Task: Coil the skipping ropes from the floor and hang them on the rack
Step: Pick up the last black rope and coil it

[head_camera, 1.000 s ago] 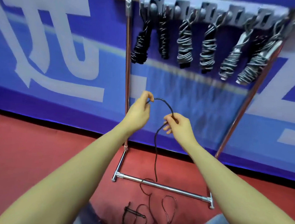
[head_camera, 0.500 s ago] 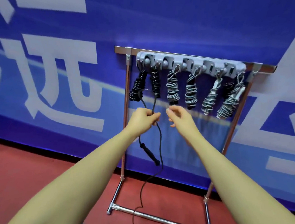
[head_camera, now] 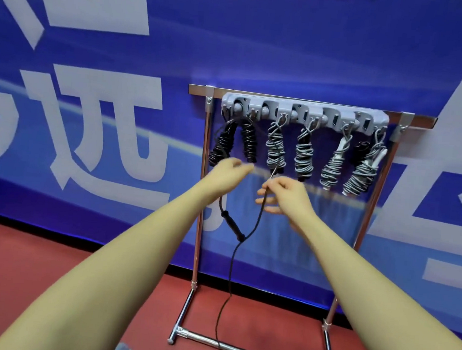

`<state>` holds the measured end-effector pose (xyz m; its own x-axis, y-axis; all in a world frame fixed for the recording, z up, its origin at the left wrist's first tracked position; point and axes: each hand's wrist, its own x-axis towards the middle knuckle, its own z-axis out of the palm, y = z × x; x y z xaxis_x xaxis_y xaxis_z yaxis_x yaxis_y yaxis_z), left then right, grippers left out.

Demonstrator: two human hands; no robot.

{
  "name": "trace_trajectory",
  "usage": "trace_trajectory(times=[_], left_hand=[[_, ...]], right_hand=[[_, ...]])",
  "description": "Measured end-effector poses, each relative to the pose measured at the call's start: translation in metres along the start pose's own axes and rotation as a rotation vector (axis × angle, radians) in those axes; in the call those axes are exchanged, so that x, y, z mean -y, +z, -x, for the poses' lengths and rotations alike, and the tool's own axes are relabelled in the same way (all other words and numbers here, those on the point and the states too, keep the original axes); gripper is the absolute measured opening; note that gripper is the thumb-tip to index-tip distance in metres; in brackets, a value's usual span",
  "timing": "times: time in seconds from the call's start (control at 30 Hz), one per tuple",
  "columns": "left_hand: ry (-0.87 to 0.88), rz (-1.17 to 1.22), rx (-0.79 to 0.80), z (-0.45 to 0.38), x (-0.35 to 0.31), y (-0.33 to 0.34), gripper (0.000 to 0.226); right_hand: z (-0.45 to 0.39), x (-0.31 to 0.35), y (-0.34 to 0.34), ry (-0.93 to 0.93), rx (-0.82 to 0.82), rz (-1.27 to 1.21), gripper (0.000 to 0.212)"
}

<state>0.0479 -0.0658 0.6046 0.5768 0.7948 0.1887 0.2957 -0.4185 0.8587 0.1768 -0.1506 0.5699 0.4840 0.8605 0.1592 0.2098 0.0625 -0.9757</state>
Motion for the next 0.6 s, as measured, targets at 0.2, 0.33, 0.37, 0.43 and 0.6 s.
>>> trace_trajectory(times=[0.2,0.33,0.37,0.43,0.6], left_hand=[[0.064,-0.118,0.206,0.019,0.038,0.029,0.037],[0.097,-0.001,0.133,0.015,0.033,0.042,0.017],[0.096,-0.011,0.080,0.013,0.030,0.044,0.016],[0.103,-0.042,-0.014,0.006,0.023,0.043,0.023],[0.120,0.027,-0.102,-0.013,-0.008,0.025,0.027]], right_hand=[[-0.016,0.045,-0.006,-0.087,-0.103,-0.206,0.021],[-0.021,0.064,-0.010,-0.095,-0.098,-0.328,0.024],[-0.021,0.066,-0.013,-0.098,-0.100,-0.361,0.025],[-0.023,0.066,-0.020,-0.100,-0.120,-0.333,0.029],[-0.016,0.023,-0.025,-0.024,-0.034,0.010,0.014]])
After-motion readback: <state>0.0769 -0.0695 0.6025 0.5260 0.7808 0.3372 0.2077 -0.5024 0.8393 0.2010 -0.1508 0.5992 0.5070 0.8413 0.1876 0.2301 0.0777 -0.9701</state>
